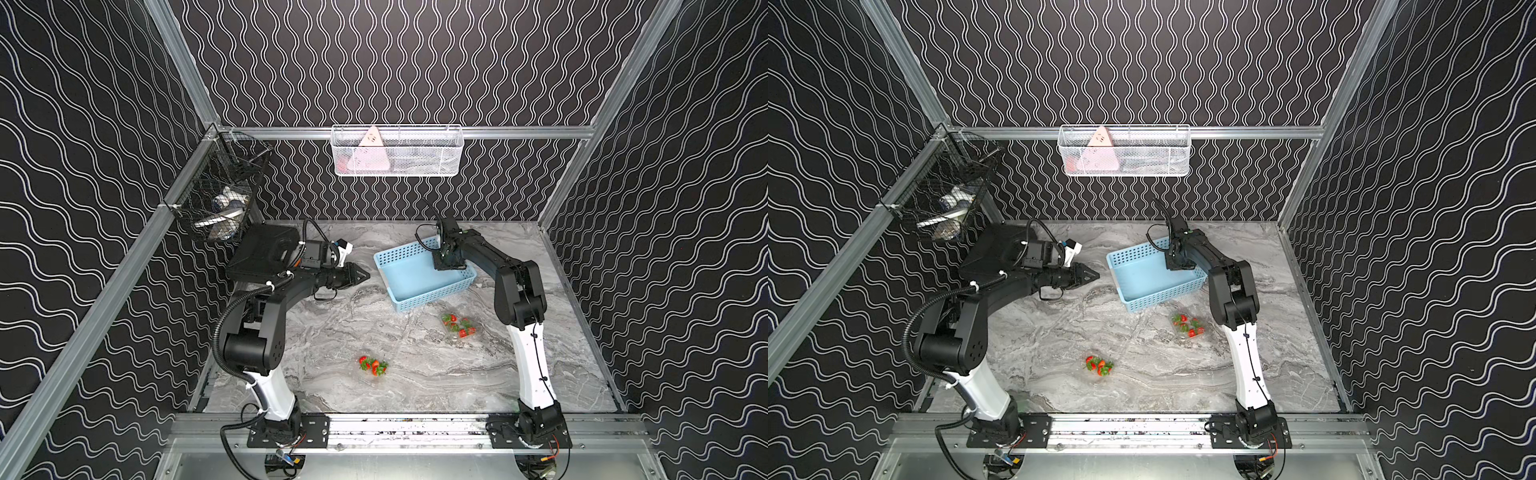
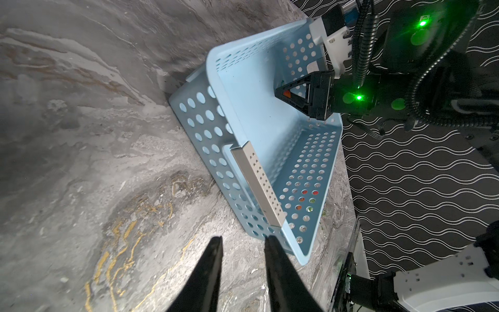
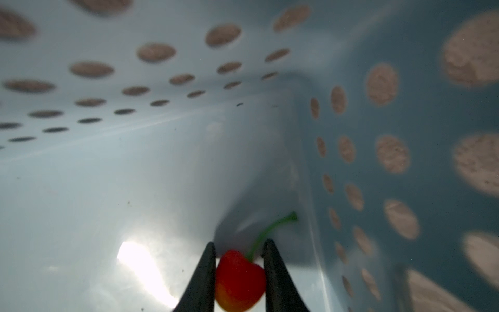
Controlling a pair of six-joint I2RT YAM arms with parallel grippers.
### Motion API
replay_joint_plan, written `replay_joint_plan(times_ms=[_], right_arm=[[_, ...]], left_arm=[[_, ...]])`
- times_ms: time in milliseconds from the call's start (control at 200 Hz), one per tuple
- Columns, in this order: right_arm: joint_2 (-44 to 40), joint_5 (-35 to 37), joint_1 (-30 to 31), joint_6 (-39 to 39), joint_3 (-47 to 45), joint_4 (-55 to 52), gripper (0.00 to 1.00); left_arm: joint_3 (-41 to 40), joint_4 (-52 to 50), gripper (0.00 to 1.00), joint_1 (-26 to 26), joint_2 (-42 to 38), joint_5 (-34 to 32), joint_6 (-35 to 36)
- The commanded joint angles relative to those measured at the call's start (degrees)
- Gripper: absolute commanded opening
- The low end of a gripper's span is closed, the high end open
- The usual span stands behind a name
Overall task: Pack strawberries into containers
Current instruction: Pick up the strawberry from the basket, then place the strawberry in the packing box.
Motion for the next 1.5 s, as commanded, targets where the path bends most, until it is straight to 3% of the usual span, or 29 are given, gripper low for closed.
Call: replay_joint_plan(times_ms=[0, 345, 470, 716, 846, 1056, 1341, 1496], right_arm=[[-2.35, 0.02, -0.06, -0.44, 0.1, -1.93, 0.13], [-8.93, -2.41, 0.05, -0.07, 0.56, -3.64, 0.1], [-14.85, -5.68, 1.91, 0.02, -3.61, -4.13, 0.11], [-35.07, -16.87, 13.93, 2.3, -22.54, 1.36, 0.13], [-40.77, -22.3, 23.53, 6.08, -30.83, 4.92, 0.14], [-41.1, -25.19, 33.76, 12.75, -39.8, 11.5, 0.14], [-35.18, -25.47, 40.07, 13.99, -40.14, 15.44, 0.15], [-33.51, -24.75, 41.65, 14.84, -42.06, 16.62, 0.17]], left_arm=[[0.36, 0.11, 0.32, 0.12, -0.11, 0.8, 0.64], [0.14, 0.52, 0.32, 0.12, -0.7, 0.9, 0.42], [0.23, 0.61, 0.32, 0.12, -0.58, 0.93, 0.19], [-0.15, 0.94, 0.33, 0.12, -2.21, 0.41, -0.17], [-0.81, 1.56, 0.45, 0.62, -4.82, -0.87, -1.17], [-2.21, -0.72, 0.58, 4.2, -15.28, -4.28, -3.11], [-10.22, -15.77, 0.58, 8.02, -39.22, -11.76, -2.6], [-12.85, -22.43, 0.58, 9.23, -47.42, -13.67, -1.46]])
